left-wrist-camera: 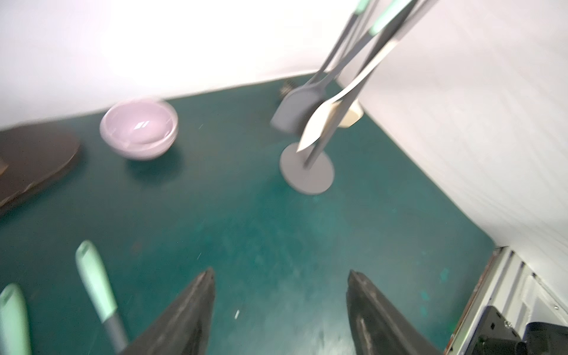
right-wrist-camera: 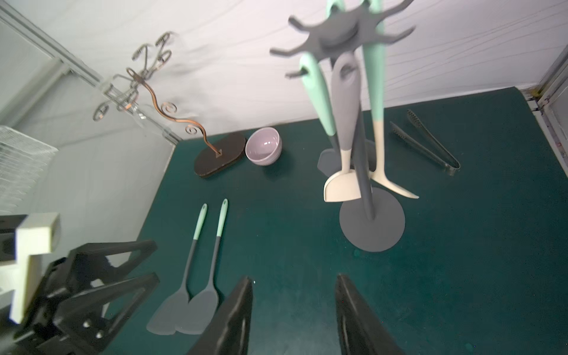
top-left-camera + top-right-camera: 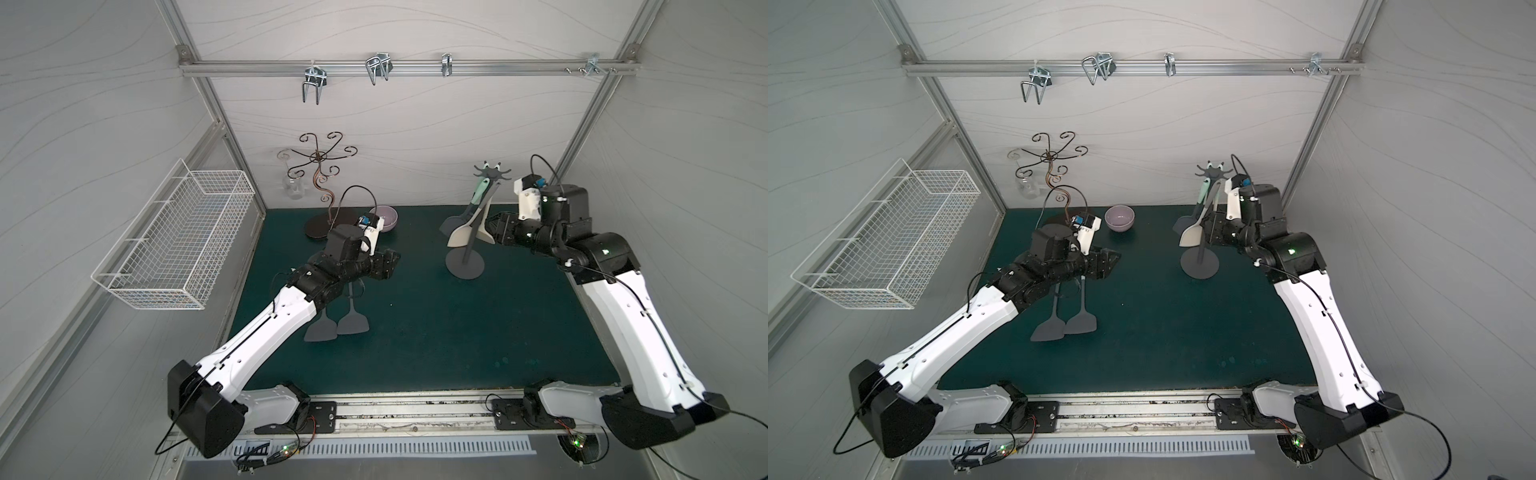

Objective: Take the spatula off the kitchen utensil rack
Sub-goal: Adjust the spatula on the rack.

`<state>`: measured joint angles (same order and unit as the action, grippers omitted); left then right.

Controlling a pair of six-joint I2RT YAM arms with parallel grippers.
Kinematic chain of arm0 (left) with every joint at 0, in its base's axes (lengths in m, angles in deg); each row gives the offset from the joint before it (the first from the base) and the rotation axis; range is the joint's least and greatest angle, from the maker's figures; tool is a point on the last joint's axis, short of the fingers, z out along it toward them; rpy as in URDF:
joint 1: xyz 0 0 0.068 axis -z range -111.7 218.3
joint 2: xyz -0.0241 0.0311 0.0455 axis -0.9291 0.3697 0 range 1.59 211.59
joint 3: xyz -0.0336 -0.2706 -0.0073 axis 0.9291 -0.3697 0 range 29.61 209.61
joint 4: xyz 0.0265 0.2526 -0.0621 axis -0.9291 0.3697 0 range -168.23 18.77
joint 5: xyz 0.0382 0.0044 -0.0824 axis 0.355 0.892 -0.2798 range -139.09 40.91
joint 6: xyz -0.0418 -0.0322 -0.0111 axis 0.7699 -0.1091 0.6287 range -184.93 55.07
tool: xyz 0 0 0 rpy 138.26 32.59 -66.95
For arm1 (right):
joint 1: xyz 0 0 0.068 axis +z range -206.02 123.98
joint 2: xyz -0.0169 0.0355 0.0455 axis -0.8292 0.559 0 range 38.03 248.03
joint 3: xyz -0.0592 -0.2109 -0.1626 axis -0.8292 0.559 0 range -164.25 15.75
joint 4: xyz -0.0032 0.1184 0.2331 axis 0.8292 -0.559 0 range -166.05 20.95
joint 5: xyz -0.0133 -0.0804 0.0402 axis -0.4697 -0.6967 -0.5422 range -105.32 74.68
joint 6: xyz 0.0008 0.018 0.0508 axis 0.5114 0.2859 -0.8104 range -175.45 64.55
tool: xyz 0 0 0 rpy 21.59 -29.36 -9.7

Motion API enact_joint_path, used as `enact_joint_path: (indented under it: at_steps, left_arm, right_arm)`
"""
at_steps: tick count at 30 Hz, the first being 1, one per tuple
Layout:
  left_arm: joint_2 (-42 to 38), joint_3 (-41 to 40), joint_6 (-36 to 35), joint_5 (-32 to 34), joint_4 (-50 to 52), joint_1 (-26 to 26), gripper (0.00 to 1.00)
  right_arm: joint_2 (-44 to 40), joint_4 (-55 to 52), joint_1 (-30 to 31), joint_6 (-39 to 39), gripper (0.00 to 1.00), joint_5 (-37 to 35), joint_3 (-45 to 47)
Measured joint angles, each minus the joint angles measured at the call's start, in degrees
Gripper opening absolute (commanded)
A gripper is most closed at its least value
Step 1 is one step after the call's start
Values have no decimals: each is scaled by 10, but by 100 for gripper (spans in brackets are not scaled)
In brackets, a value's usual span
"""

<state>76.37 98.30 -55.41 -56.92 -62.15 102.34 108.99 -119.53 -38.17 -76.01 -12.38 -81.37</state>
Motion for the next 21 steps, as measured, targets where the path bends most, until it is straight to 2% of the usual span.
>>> enact_joint_path:
  at_steps: [4, 12, 21]
  left_arm:
    - [59, 23, -32, -30, -62, 10, 72]
    - [204, 78, -75, -89, -163, 12, 70]
    - [365, 164, -139, -106, -192, 46, 53]
  right_arm:
    - [17, 8, -73, -19, 45, 52, -20]
    - [37, 54, -155, -59, 44, 132, 45]
    - [54, 132, -193, -130, 43, 164, 126]
